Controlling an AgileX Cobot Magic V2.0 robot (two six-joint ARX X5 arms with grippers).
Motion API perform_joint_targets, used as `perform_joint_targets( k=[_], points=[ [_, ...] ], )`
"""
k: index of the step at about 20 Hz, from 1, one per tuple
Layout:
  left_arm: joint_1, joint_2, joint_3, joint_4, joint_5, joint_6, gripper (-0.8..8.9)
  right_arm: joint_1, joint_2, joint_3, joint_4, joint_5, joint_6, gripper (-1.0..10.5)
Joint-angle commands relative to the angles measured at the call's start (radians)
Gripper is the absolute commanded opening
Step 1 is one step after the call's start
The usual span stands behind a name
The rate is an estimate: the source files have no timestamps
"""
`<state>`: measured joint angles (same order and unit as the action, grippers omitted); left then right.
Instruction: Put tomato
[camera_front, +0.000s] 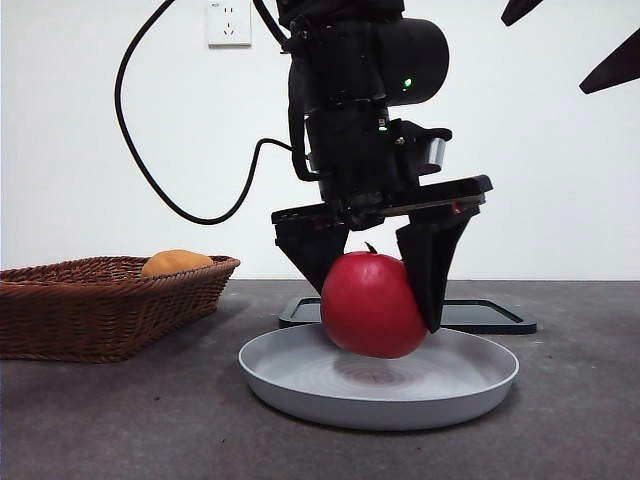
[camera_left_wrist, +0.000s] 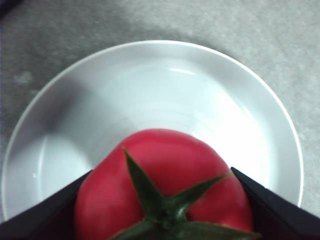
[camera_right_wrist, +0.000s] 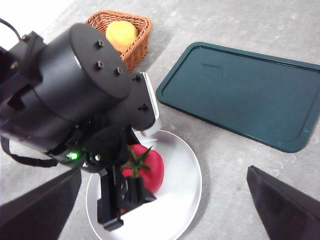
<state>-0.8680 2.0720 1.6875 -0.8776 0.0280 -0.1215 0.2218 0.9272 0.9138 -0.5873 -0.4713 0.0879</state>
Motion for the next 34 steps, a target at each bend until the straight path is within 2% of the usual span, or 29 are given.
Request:
perform_joint_targets(
  k=[1, 3, 5, 9, 15, 19, 22, 27, 31, 34],
  points=[
    [-0.017, 0.025, 0.018, 0.002, -0.003, -0.003, 5.02, 0.003, 0.006, 0.016, 0.010, -0.003, 0.018, 6.4],
    [-0.016, 0.025, 0.018, 0.003, -0.003, 0.001, 6.09, 0.003, 0.006, 0.016, 0.009, -0.004, 0.023, 6.4],
    [-0.011, 0.025, 0.026, -0.007, -0.003, 0.014, 6.69, 0.003, 0.006, 0.016, 0.009, -0.004, 0.037, 6.4],
    [0.024, 0.025, 0.166, -0.159, -0.003, 0.035, 6.67, 0.003, 0.006, 0.016, 0.010, -0.004, 0.036, 6.4],
    [0.073, 0.008, 0.515, -0.464, -0.003, 0.079, 6.66, 0.003, 0.006, 0.016, 0.009, -0.004, 0.036, 6.4],
    [0.112, -0.080, 0.531, -0.578, -0.003, 0.103, 6.66, 0.003, 0.006, 0.016, 0.008, -0.004, 0.036, 6.4],
    [0.164, -0.168, 0.511, -0.583, -0.003, 0.112, 6.66, 0.005, 0.006, 0.016, 0.010, -0.003, 0.036, 6.4],
    [0.282, -0.388, 0.311, -0.555, -0.003, 0.138, 6.62, 0.005, 0.006, 0.016, 0.009, -0.003, 0.036, 6.4],
    [0.366, -0.694, -0.070, -0.274, -0.003, 0.140, 6.58, 0.005, 0.006, 0.016, 0.003, -0.003, 0.036, 6.4],
    [0.410, -0.918, -0.341, -0.125, 0.003, 0.140, 6.58, 0.005, 0.006, 0.016, -0.008, -0.003, 0.036, 6.4]
  ],
)
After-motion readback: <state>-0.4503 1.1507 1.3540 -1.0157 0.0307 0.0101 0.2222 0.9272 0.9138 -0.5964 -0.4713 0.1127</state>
